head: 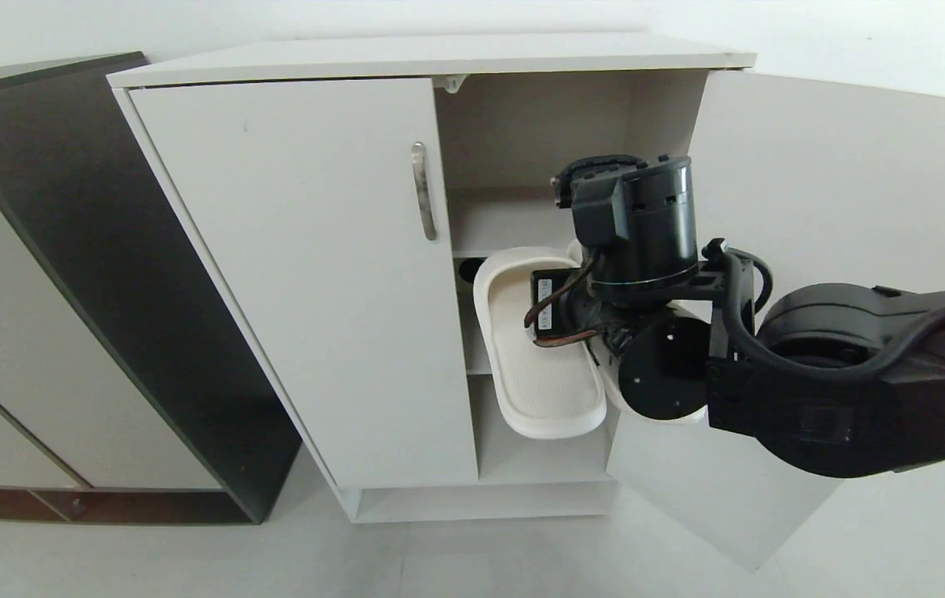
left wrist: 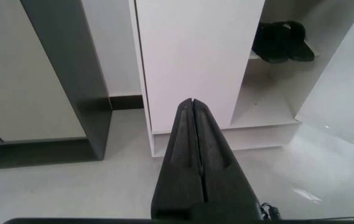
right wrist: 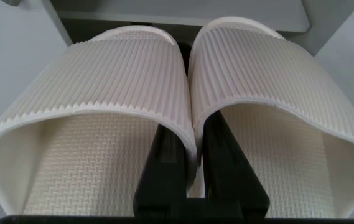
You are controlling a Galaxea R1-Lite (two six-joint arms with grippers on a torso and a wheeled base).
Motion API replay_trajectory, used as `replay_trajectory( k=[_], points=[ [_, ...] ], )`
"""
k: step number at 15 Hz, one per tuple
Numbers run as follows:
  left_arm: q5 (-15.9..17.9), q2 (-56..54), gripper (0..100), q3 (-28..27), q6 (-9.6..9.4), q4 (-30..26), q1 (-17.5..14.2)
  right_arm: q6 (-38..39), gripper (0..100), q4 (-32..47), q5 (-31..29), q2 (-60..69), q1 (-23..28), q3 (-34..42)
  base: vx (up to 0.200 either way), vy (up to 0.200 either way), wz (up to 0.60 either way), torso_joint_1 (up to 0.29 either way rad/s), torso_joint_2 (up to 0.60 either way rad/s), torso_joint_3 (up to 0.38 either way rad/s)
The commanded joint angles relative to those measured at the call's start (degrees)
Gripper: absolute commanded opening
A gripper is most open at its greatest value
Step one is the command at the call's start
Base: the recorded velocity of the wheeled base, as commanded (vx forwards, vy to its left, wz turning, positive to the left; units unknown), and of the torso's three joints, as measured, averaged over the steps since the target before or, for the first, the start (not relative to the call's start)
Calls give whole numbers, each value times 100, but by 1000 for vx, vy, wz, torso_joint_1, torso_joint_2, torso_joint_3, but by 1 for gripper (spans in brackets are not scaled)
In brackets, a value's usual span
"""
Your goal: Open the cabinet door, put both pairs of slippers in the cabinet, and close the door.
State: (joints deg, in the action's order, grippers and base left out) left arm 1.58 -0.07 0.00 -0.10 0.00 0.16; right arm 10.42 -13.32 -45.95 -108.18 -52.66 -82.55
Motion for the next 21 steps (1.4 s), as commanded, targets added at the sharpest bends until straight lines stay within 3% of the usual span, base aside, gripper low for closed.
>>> replay_trajectory(
  k=[1,4,17,21],
  points=[
    [0,7,0,0,1,0,-7,-40,0,-12,-2,-116,37,-59,0,0,0,0,0,0],
    [0,7,0,0,1,0,2,-128,0,-21,-2,-116,72,-68,0,0,0,0,0,0],
    [0,7,0,0,1,0,2,-383,0,-65,-2,-221,116,-261,200,0,0,3,5,5],
    [0,7,0,0,1,0,2,-357,0,-109,7,-388,125,-411,0,0,0,0,0,0]
  ],
)
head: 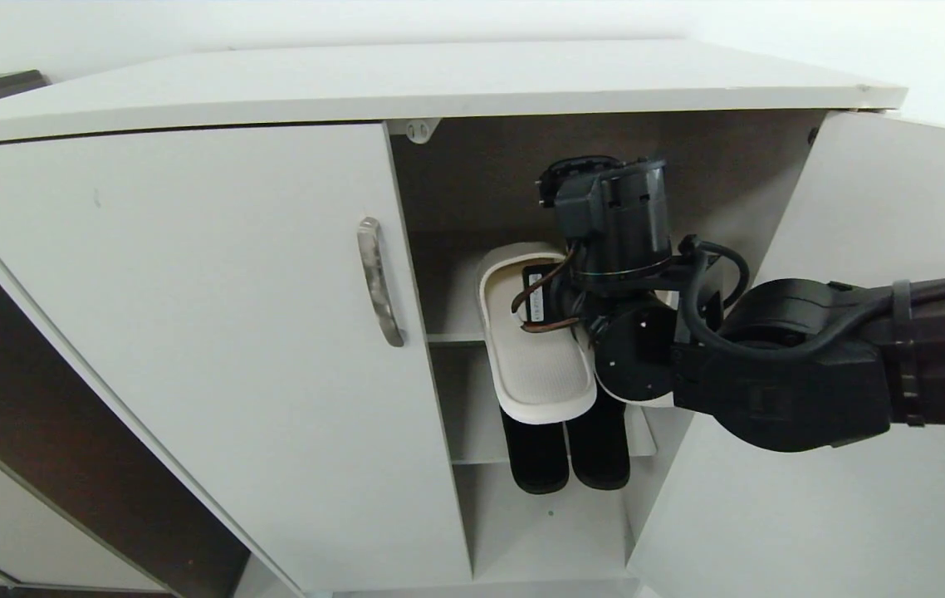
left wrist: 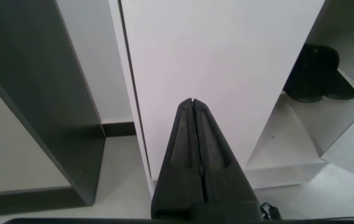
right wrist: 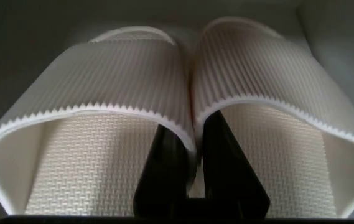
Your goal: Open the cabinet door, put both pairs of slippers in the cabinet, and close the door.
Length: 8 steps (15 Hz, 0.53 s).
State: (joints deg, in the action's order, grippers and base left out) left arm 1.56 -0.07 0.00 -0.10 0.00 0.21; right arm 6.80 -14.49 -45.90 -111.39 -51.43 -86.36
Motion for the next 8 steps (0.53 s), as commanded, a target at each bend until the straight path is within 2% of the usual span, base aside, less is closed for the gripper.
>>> replay_trajectory(
  k=[1,8],
  points=[
    [2,7,0,0,1,0,-3,-3,0,-133,11,-182,10,-65,0,0,0,0,0,0],
    [2,7,0,0,10,0,-3,-135,0,-229,55,-806,432,-988,0,0,0,0,0,0]
  ],
)
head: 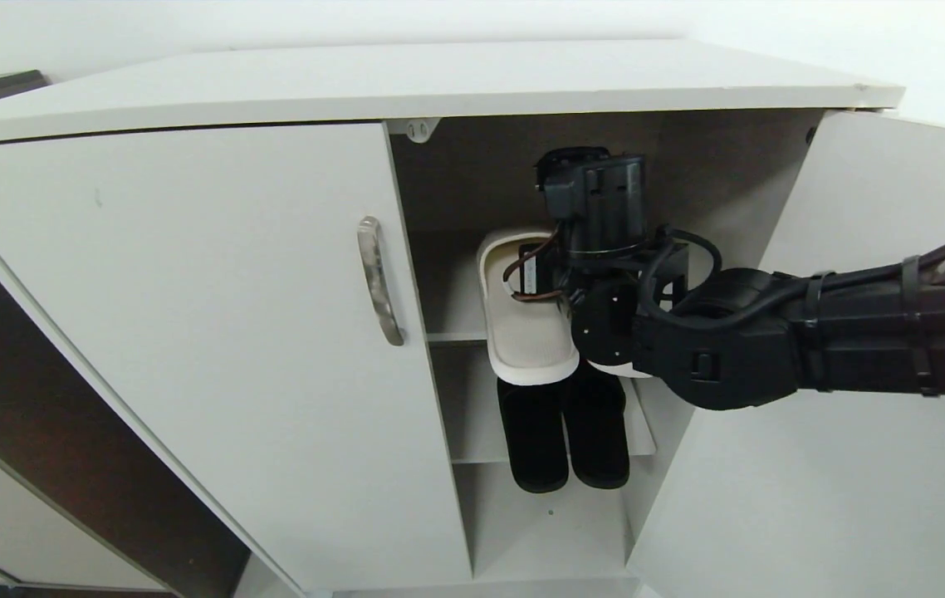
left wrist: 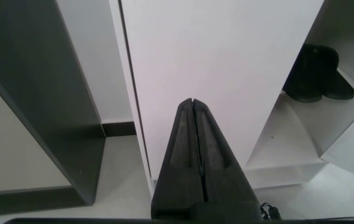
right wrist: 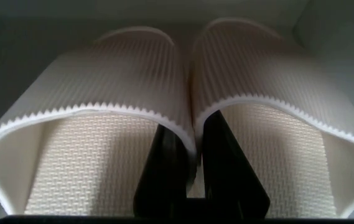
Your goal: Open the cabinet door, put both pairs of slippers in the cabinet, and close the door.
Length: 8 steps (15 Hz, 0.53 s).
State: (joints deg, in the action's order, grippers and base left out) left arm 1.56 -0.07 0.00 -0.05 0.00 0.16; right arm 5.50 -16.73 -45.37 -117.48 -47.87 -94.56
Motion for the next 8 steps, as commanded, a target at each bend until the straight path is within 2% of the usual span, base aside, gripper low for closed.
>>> replay_trajectory(
  k=[1,3,8],
  points=[
    [2,7,0,0,-4,0,2,-5,0,3,2,-240,111,-256,0,0,0,0,0,0],
    [2,7,0,0,5,0,2,-66,0,11,2,-416,235,-590,0,0,0,0,0,0],
    [2,7,0,0,5,0,2,-154,0,-24,11,-645,393,-871,0,0,0,0,0,0]
  ],
)
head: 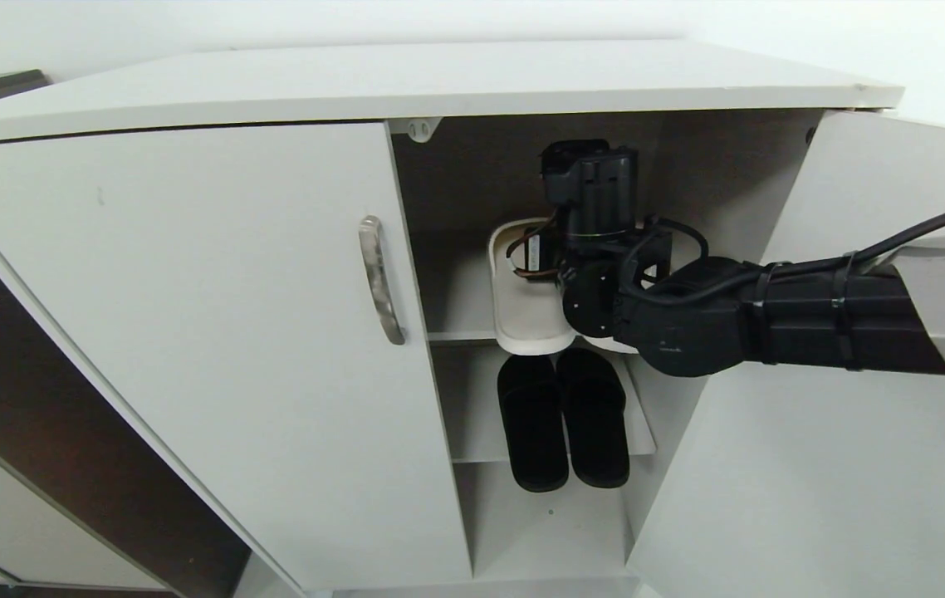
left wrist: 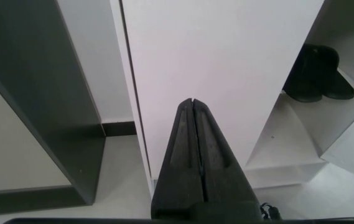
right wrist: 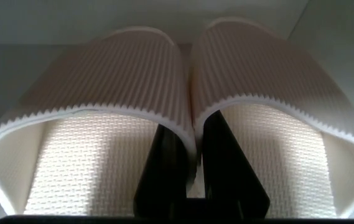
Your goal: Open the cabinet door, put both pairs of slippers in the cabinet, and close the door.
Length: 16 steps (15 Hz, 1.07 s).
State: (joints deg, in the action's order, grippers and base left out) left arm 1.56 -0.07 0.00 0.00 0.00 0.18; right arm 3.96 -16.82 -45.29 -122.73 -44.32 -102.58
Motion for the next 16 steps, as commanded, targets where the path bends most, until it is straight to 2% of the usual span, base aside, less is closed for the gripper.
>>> replay_trajectory(
  k=[1,8,9,14,16],
  points=[
    [2,7,0,0,0,0,-1,8,0,-14,2,-225,99,-183,0,0,0,0,0,0],
    [2,7,0,0,0,0,-1,8,0,4,2,-392,205,-341,0,0,0,0,0,0],
    [2,7,0,0,0,0,-1,8,100,4,2,-392,205,-341,0,0,0,0,0,0],
    [2,7,0,0,0,0,-1,8,100,12,-6,-40,38,-7,0,0,0,0,0,0],
    [2,7,0,0,0,0,-9,26,100,-14,-15,329,-164,485,0,0,0,0,0,0]
  ],
)
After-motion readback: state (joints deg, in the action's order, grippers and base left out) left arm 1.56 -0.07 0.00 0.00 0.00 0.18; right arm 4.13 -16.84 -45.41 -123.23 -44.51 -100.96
